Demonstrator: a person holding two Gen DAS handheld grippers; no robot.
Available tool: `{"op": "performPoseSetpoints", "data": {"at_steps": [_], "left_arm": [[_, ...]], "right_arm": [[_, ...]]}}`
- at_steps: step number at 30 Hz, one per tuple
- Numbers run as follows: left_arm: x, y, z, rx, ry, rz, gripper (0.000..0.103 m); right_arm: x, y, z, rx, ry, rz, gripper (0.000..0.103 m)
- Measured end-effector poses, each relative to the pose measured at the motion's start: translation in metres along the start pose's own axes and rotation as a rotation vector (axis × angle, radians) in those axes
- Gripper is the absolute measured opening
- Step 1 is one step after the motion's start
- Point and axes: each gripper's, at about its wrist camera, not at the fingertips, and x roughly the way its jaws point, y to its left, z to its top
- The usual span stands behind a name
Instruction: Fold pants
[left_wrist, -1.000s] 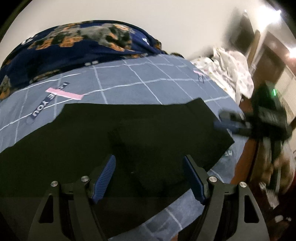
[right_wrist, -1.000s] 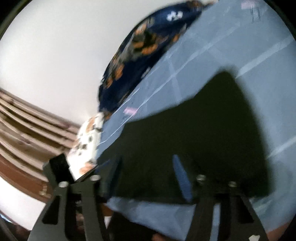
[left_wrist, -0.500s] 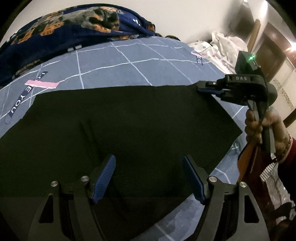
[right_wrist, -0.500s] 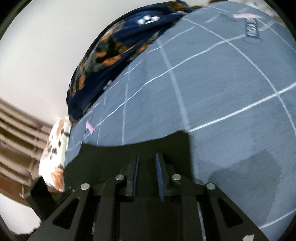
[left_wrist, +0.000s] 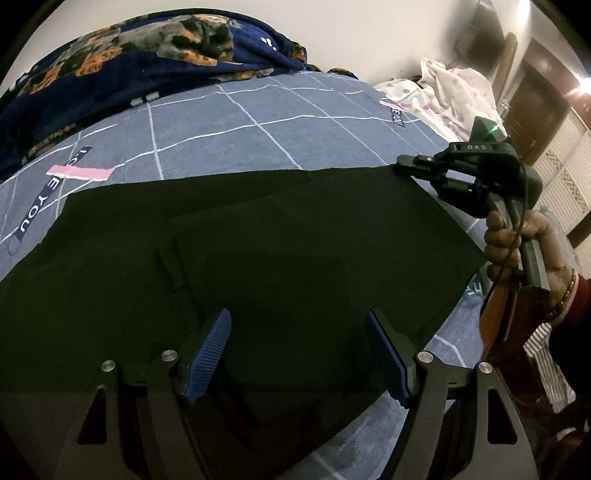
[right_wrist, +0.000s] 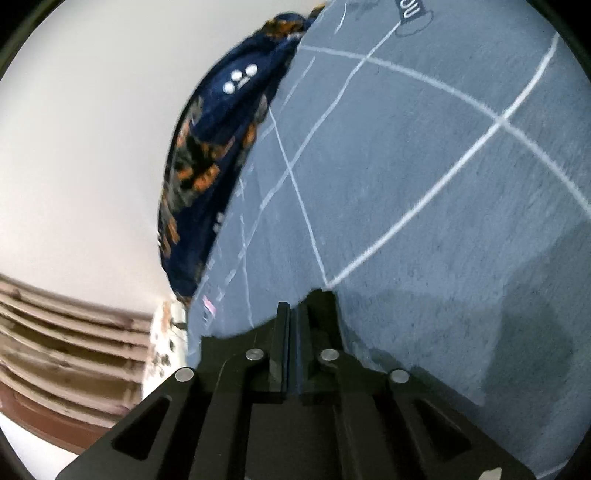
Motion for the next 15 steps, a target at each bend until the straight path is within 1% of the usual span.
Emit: {"op": "performPoseSetpoints", "data": {"at_steps": [2,5,6,7,8,9,11,15], "left_arm": [[0.0,-0.001,0.0,0.002,0.002,0.004,0.075],[0.0,-0.001,0.001,0.004,0.008,0.01,0.075],[0.0,-0.001,0.001,0.003,0.009,0.01,0.075],[-0.001,-0.001,0.001,0.001,0.01,0.008,0.075],[-0.001,0.0,0.001,-0.003,0.009,0.007,0.075],[-0.001,0.0,0.0,-0.006,0.008,0.005,0.075],[-0.001,0.0,0.0,-0.009,0.006,0.006,0.075],[0.0,-0.003,-0.001,0.004,0.007,0.02,0.075]], "right_arm": [[0.001,0.001,0.001,-0.005,0.008,-0.011,0.0],[-0.001,-0.004,0.002,0.045,0.007,0.007,0.0],[-0.005,-0.001,-0.001,0.03,0.006,0.001,0.0],[-0.009,0.003,-0.007,0.0,0.011,-0.005,0.004],[-0.014,0.007,-0.013,-0.028,0.015,0.004,0.009],[-0.019,0.012,-0.02,-0.054,0.019,0.023,0.012],[-0.025,0.018,-0.035,-0.103,0.054,0.058,0.012],[-0.031,0.019,-0.069,-0.185,0.132,0.051,0.012]]}}
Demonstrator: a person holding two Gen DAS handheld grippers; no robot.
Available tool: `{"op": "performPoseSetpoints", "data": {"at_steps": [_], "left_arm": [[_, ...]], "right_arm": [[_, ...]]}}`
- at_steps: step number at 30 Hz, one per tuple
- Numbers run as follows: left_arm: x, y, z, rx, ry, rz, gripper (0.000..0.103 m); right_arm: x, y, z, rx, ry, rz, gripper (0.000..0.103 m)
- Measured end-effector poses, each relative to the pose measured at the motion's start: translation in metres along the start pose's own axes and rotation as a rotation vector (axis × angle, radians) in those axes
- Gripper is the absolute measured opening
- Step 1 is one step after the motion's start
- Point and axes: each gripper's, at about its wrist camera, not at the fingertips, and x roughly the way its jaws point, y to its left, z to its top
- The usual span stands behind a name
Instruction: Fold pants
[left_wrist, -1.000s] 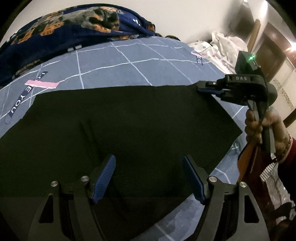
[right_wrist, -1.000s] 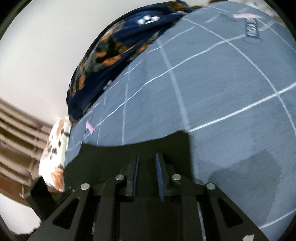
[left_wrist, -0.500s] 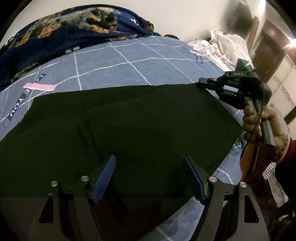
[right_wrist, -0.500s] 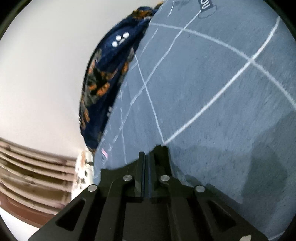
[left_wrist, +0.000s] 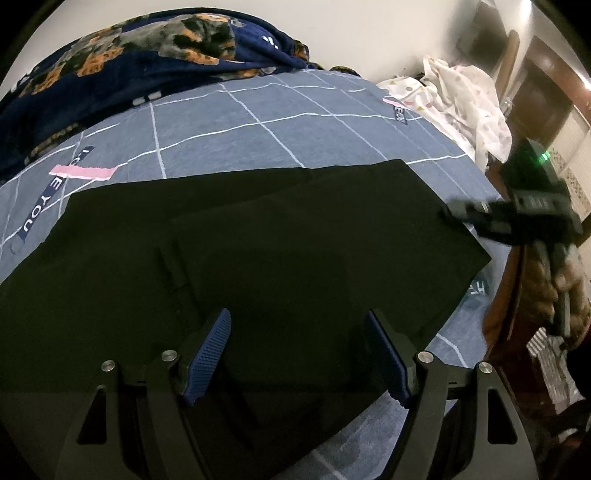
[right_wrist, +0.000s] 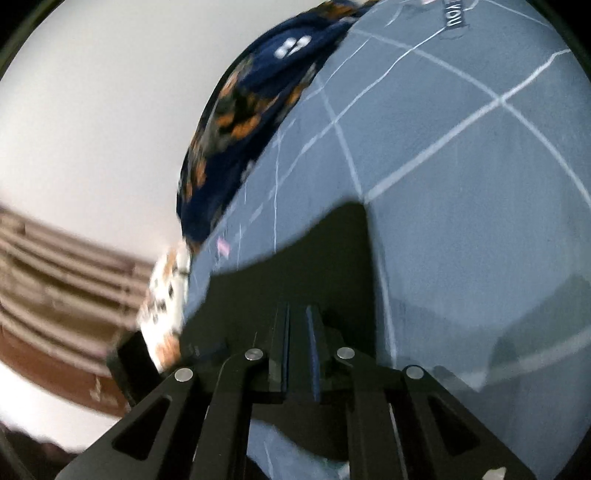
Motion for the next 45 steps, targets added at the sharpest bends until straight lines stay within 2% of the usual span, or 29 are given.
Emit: {"op": "performPoseSetpoints", "data": {"at_steps": [2,3,4,7,9,13,23,27,29,32,34,36,41,45], "left_arm": [[0.0,-0.001,0.0,0.005,0.0,0.003,0.075],[0.0,0.0,0.0,0.004,-0.001,0.002,0.075],[0.0,0.0,-0.001,0.002,-0.001,0.0,0.075],[-0.001,0.001,-0.002,0.006,-0.004,-0.003,0.075],[0.0,0.0,-0.002,0.012,-0.006,0.002,0.075],[0.0,-0.001,-0.003,0.023,-0.012,0.007,0.075],[-0.016,0.009,-0.005,-0.025,-0.051,0.027,0.075],[-0.03,0.012,-0.007,-0.02,-0.082,0.058,0.075],[-0.037,0.012,-0.008,-0.007,-0.097,0.08,0.075],[-0.047,0.013,-0.01,0.009,-0.116,0.1,0.075],[-0.053,0.011,-0.011,0.025,-0.126,0.124,0.075],[-0.059,0.009,-0.013,0.046,-0.139,0.143,0.075],[-0.071,0.004,-0.017,0.091,-0.155,0.178,0.075],[-0.078,0.003,-0.022,0.112,-0.158,0.212,0.075]], "right_arm": [[-0.001,-0.007,-0.017,-0.005,0.021,-0.005,0.01],[-0.002,-0.013,-0.025,-0.005,0.024,-0.016,0.003],[-0.004,-0.02,-0.032,0.007,0.017,-0.004,0.0],[-0.018,-0.035,-0.044,0.032,-0.04,0.064,0.0],[-0.022,-0.034,-0.048,-0.006,-0.053,0.051,0.0],[-0.024,-0.036,-0.048,0.0,-0.051,0.068,0.0],[-0.024,-0.03,-0.047,0.029,-0.041,0.007,0.0],[-0.022,-0.015,-0.044,-0.004,-0.022,-0.085,0.0],[-0.021,-0.004,-0.044,-0.029,-0.018,-0.124,0.003],[-0.019,0.013,-0.044,-0.077,-0.017,-0.174,0.018],[-0.017,0.025,-0.045,-0.113,-0.018,-0.205,0.034],[-0.012,0.042,-0.047,-0.158,-0.02,-0.238,0.043],[0.005,0.079,-0.053,-0.239,-0.025,-0.24,0.045],[0.029,0.103,-0.059,-0.241,-0.023,-0.177,0.053]]}}
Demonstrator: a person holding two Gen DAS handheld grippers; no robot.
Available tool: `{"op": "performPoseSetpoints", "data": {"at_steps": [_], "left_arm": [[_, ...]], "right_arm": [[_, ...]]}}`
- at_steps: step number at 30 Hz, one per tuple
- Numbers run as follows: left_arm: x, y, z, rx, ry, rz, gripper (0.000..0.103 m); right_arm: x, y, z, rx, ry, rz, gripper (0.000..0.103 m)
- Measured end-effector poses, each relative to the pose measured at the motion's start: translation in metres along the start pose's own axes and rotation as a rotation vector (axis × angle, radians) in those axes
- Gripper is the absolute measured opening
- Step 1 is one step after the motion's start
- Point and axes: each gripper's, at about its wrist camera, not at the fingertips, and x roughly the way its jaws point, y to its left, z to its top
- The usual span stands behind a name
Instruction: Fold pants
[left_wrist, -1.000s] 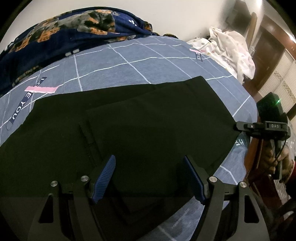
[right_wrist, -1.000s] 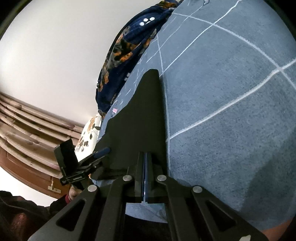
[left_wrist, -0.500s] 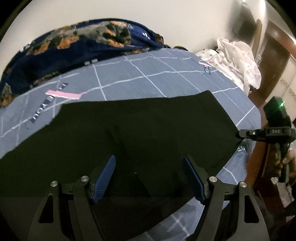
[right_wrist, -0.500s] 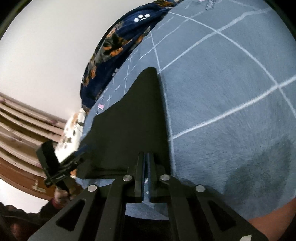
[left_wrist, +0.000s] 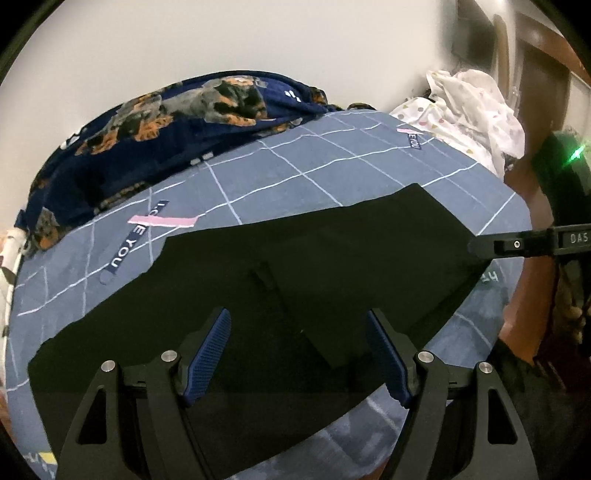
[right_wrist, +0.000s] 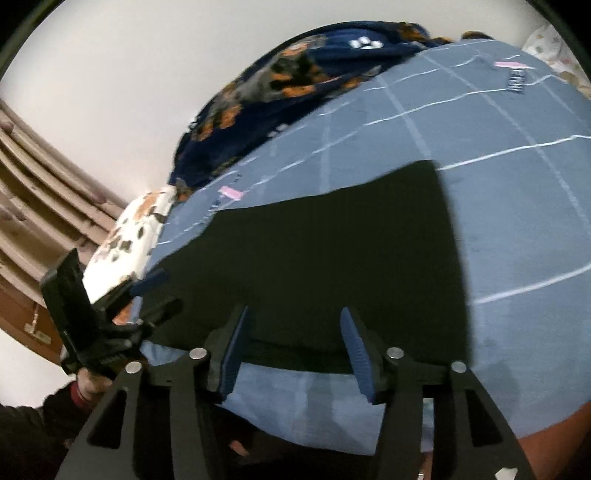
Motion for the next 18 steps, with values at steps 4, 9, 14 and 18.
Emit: {"op": "performPoseSetpoints", "data": {"at_steps": [4,9,14,18], "left_arm": [[-0.005,0.005,-0.004,-0.008,0.003,0.021,0.075],[-0.014,0.019,-0.012,-0.029,0.023,0.051,0.075],[-0.036,0.057,-0.03,-0.163,0.067,-0.026,0.075],[-0.063,0.119,-0.057,-0.372,0.104,-0.118,0.075]], "right_arm": [[0.021,0.021,-0.003,0.028,0.018,0.072,0.055],[0.035,0.041,-0.01,0.029,0.046,0.112,0.059],[0.037,0.041,-0.012,0.037,0.054,0.116,0.061],[0.036,0.034,-0.011,0.087,0.055,0.142,0.062]]}}
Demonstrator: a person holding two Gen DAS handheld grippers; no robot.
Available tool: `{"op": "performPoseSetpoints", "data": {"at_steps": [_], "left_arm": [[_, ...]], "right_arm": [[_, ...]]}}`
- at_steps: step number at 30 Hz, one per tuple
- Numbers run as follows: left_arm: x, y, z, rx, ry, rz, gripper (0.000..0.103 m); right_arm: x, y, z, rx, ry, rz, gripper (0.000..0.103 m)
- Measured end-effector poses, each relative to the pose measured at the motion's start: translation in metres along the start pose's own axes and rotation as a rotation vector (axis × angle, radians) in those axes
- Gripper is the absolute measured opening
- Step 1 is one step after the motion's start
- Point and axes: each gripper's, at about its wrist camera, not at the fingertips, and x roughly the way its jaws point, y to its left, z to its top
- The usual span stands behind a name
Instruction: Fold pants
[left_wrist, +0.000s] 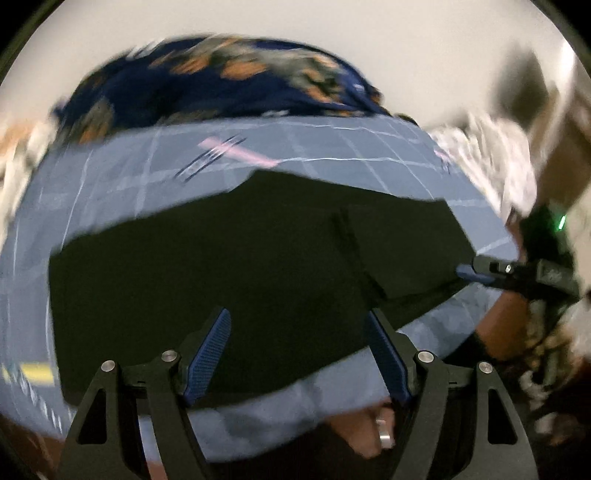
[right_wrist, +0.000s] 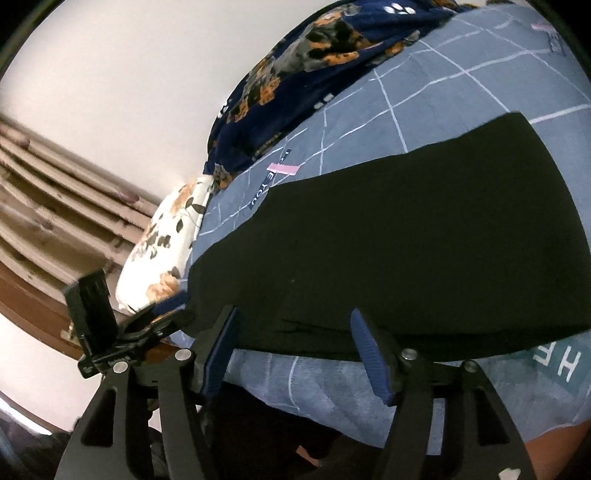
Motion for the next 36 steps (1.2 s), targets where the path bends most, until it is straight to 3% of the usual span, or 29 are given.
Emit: {"op": "performPoseSetpoints", "data": {"at_steps": [2,5,8,17,23,25,30,36], "left_arm": [[-0.021,0.044,-0.008,-0.137,0.001,-0.06,0.074],[-0.044,0.096,-0.021,-0.285,-0.011,-0.068,0.073],[-0.063,0.145,-0.042,-0.446,-0.036,-0.121,0.073],[-0.037,0.187,-0.079,-0.677,0.017,-0.262,0.073],[-0.02,0.199,-0.088,-0.742,0.047,-0.253,0.073],[-0.016,0.203,-0.094,-0.775,0.044,-0.292,0.072],[-0.014,0.207,-0.086,-0.769,0.006,-0.278,0.072],[-0.003,0.209,-0.08,-0.794,0.029,-0.272,0.073]], "right_arm": [[0.0,-0.002,0.0,0.012,0.0,0.005,0.062],[0.001,-0.004,-0.001,0.022,0.003,0.01,0.063],[0.003,-0.005,-0.001,0.033,0.01,0.011,0.063],[0.002,-0.007,-0.003,0.069,0.012,0.004,0.065],[0.003,-0.011,-0.004,0.097,0.014,0.01,0.067],[0.004,-0.013,-0.005,0.103,0.018,0.007,0.067],[0.004,-0.014,-0.006,0.103,0.017,0.007,0.067],[0.004,-0.014,-0.007,0.104,0.016,0.006,0.067]]}}
